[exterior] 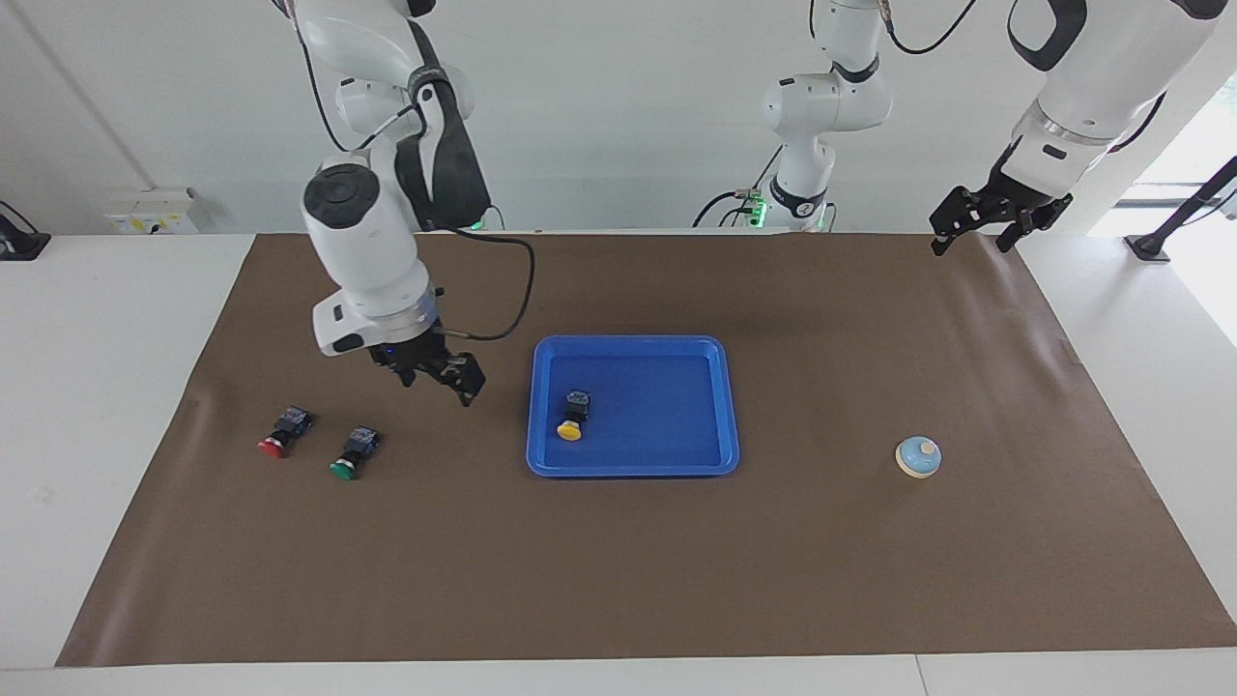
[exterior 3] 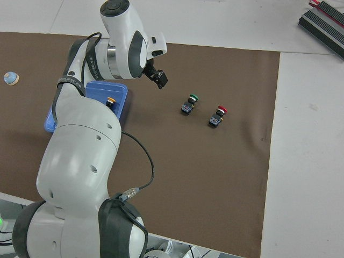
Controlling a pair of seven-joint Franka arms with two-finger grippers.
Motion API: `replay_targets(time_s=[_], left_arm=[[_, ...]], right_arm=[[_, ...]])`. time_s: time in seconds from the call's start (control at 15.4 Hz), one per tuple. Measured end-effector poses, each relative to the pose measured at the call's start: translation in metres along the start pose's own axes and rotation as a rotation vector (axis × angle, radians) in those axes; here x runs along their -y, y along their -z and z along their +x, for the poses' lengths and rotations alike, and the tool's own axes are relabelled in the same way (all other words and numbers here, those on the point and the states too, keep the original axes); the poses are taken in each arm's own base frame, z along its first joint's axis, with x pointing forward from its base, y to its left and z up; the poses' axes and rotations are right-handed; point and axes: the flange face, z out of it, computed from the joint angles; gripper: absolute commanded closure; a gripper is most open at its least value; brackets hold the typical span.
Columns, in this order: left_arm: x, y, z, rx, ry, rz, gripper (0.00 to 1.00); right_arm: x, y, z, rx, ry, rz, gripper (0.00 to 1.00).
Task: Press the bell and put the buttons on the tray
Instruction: 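Lift the right gripper away from the tray, then grasp the green button with the right gripper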
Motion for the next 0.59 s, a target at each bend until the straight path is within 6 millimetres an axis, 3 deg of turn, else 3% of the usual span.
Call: replay_targets(time_s=[0.26,0.59], left_arm=[[0.0,0.0,0.0,0.0,0.0,0.0,0.0],[0.0,0.0,0.0,0.0,0.0,0.0,0.0]], right_arm=[[-0.056,-0.041,0.015,-0.039,0.03,0.012,0.0],[-0.07,-0.098,0.0,-0.082,0.034,0.026,0.0]])
